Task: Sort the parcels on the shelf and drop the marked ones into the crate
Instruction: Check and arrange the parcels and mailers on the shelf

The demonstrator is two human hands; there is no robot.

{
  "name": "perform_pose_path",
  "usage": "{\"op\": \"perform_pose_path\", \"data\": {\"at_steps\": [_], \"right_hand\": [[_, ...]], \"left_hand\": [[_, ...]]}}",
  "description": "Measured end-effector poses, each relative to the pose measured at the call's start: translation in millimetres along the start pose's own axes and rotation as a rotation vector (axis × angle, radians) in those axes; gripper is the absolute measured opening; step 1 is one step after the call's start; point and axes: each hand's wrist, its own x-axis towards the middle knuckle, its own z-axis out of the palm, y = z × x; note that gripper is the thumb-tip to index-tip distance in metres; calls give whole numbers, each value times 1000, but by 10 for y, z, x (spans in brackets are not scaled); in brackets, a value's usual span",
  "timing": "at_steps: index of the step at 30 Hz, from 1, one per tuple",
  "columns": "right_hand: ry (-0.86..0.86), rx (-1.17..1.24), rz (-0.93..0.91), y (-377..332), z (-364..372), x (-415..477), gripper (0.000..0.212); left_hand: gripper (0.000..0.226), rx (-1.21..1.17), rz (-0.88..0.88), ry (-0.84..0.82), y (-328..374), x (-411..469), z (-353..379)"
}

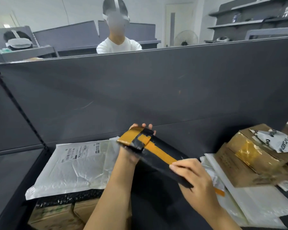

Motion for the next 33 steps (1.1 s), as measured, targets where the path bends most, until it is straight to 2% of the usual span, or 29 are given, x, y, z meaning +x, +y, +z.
{"op": "perform_pose_path", "data": {"at_steps": [2, 3, 5, 6, 8, 12, 16, 18, 20, 23, 25, 27, 29, 33], "right_hand": [[78, 160, 320, -58, -76, 133, 15], [127, 213, 513, -61, -69, 172, 17], [180, 465, 914, 52, -43, 146, 17], [194, 579, 1046, 98, -36, 132, 18], [213, 731, 1193, 163, -22, 107, 25], [222, 951, 1310, 80, 104, 115, 21], [75, 1161, 1383, -124, 367, 215, 21], [-50, 1215, 1404, -249, 506, 250, 19], [-243, 1250, 1394, -386, 640, 258, 16], [-584, 1270, 1345, -552, 826, 175, 17], [-761, 1259, 1374, -644, 959, 62, 25], [-871, 1192, 1456, -725, 1105, -106, 25], [-902, 1079, 1586, -763, 1265, -320, 24], [-950, 863, 1728, -720, 1540, -728, 24]], "left_hand": [[28, 68, -290, 333, 52, -48, 228], [25, 88, -316, 342, 108, -81, 206], [22, 209, -331, 288, 224, -182, 268], [21, 280, -325, 295, 221, -204, 216], [17, 441, -324, 310, 320, -301, 240], [15, 605, -259, 403, 642, -602, 156], [17, 579, -238, 526, 1100, -1101, -79], [14, 566, -261, 559, 1349, -1403, -211], [6, 609, -308, 605, 1599, -1731, -346], [43, 674, -443, 668, 1922, -2271, -514], [55, 652, -529, 750, 2022, -2609, -589], [37, 636, -564, 906, 1984, -2908, -704], [11, 581, -549, 1072, 1842, -3139, -816], [13, 449, -572, 1276, 1543, -3318, -1065]]}}
